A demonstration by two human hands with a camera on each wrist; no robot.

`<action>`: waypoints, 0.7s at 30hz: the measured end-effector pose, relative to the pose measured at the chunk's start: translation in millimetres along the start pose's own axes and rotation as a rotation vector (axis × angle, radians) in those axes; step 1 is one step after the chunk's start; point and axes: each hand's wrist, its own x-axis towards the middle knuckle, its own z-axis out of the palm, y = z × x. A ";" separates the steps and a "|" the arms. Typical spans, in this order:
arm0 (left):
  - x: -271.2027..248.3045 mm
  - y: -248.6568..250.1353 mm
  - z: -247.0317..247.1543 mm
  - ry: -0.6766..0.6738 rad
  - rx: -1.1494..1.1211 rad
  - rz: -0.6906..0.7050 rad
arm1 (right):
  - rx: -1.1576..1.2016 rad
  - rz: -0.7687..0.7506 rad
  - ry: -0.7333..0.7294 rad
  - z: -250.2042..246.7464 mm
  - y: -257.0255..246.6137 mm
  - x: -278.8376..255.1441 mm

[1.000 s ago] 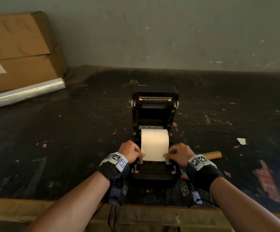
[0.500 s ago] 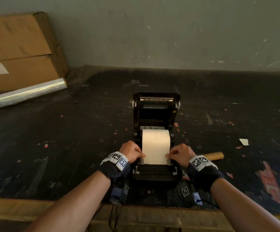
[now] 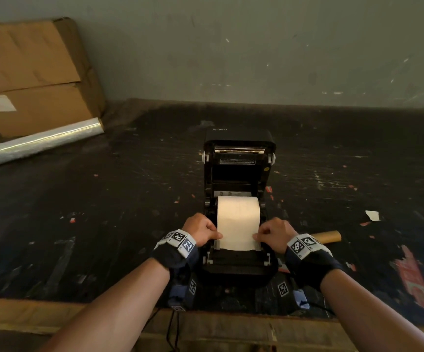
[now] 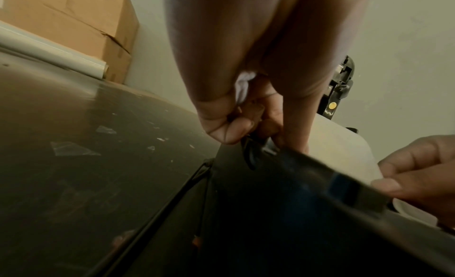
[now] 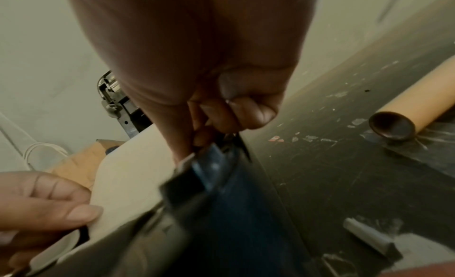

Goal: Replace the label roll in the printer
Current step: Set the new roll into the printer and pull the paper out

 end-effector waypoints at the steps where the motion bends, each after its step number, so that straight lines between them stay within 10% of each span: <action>1: -0.2 -0.4 0.4 0.001 -0.018 -0.004 | -0.015 -0.005 -0.026 -0.7 -0.5 0.2; 21: 3.4 -2.4 -0.6 -0.027 -0.006 -0.030 | 0.057 0.046 0.007 0.0 5.8 3.2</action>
